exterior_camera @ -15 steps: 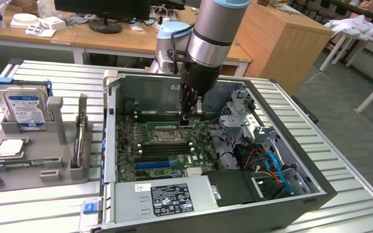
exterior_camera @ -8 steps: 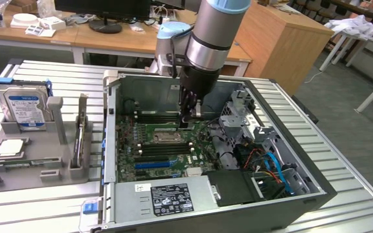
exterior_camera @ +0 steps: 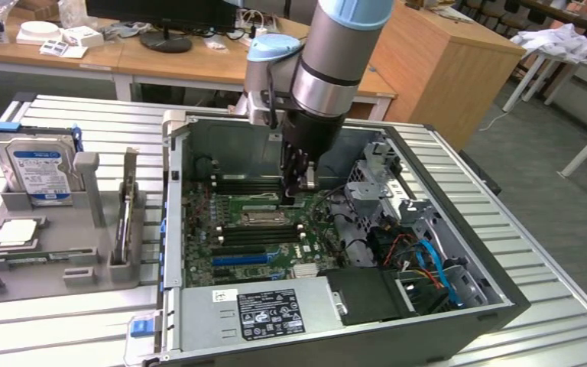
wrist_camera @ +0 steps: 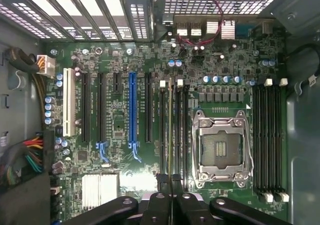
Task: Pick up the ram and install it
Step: 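Insert the ram into the slot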
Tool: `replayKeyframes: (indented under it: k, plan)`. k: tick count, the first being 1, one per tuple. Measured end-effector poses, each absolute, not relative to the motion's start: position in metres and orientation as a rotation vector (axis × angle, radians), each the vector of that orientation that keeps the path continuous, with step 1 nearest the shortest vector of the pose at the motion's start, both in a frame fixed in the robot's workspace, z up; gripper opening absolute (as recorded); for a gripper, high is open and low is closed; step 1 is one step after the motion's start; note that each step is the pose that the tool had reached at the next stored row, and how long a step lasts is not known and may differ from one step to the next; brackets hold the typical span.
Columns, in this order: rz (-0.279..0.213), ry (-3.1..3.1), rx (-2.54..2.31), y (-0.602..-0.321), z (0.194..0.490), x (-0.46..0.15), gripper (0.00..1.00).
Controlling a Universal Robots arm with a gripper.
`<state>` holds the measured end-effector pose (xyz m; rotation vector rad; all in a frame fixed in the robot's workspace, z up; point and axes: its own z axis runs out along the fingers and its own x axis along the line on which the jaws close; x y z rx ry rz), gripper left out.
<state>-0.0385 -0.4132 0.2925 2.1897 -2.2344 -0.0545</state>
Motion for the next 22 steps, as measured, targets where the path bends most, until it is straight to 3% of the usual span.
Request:
replayKeyframes:
  k: [22]
  plan:
    - [-0.055, -2.234, 2.19, -0.413, 0.273, -0.039, 0.12]
